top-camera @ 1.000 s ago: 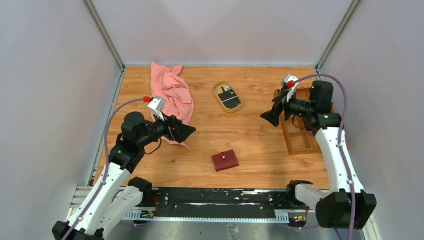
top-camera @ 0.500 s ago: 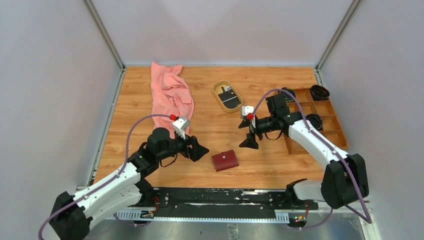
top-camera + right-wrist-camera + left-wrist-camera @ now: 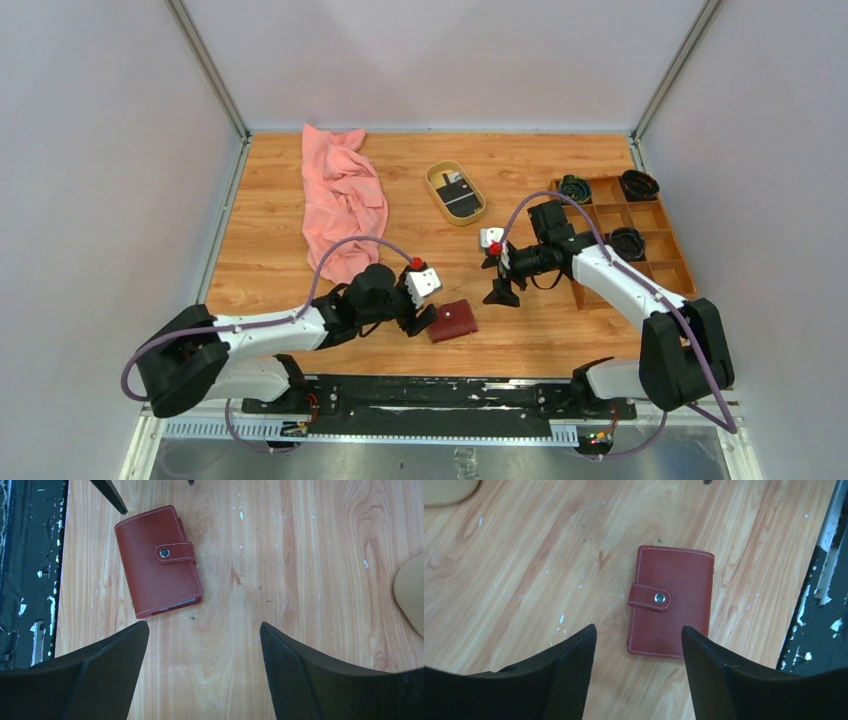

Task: Put the credit cards into the card holder
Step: Open the card holder at the center of the board.

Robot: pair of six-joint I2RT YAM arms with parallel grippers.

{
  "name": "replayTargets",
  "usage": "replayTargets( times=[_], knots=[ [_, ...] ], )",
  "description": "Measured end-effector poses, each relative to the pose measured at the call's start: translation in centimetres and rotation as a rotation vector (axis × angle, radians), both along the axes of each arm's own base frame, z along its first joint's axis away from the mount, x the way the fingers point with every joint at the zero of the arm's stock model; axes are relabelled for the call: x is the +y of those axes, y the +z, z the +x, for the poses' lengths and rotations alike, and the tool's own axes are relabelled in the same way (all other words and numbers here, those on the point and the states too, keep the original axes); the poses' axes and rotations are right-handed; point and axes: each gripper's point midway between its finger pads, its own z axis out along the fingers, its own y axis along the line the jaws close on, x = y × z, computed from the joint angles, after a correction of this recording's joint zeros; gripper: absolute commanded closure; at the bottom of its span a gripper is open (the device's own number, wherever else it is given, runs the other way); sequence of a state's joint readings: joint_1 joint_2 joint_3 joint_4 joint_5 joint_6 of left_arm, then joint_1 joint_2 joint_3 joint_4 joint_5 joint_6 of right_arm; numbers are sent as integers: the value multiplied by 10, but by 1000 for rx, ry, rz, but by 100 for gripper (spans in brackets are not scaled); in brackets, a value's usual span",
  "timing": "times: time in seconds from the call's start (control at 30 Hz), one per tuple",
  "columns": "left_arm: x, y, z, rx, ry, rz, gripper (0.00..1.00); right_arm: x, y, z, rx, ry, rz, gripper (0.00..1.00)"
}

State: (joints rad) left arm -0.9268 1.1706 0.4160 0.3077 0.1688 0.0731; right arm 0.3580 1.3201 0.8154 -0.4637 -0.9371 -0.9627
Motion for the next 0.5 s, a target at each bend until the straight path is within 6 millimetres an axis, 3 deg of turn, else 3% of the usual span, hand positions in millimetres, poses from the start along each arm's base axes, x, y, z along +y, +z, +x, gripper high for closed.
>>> replayTargets(
  times=[0.3, 0.5],
  knots=[
    [-32, -17, -4, -129, -147, 102, 42, 0, 0, 0, -2, 2, 0, 16],
    [-35, -37, -6, -149, -201, 166, 45, 0, 0, 0, -1, 2, -1, 17]
  ],
)
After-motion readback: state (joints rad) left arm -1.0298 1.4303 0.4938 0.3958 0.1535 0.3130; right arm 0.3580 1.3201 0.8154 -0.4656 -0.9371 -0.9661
